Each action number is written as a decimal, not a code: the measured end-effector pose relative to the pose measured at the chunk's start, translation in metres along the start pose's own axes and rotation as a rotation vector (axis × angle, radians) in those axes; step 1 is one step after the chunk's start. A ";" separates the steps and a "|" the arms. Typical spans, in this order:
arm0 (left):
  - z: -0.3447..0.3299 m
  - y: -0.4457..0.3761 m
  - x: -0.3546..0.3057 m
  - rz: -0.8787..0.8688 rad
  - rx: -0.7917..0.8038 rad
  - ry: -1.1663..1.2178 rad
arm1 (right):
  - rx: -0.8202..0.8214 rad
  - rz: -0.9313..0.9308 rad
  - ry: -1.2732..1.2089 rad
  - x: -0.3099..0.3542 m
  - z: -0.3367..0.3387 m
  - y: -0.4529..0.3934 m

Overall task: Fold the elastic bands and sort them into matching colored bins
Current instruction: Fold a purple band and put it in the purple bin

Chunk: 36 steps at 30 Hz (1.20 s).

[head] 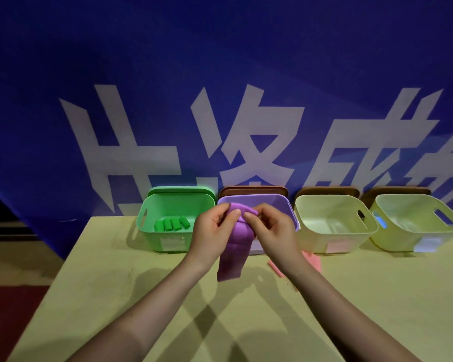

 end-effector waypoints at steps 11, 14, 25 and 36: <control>0.000 0.001 0.041 0.323 -0.059 0.189 | -0.006 -0.001 0.188 -0.024 -0.012 -0.002; 0.005 0.003 0.041 0.294 -0.025 0.188 | 0.054 -0.079 0.076 -0.027 -0.015 -0.001; 0.013 0.009 0.031 0.390 0.162 0.266 | 0.044 -0.174 -0.265 0.000 -0.027 -0.008; 0.035 0.006 0.035 0.407 0.029 0.304 | 0.064 0.207 0.097 0.008 -0.039 -0.006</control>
Point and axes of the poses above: each hand's wrist, its own y-axis away from the middle knuckle, its own z-axis out of the back of the hand, x = y × z, the point moved 6 cm from there along -y, towards the middle knuckle
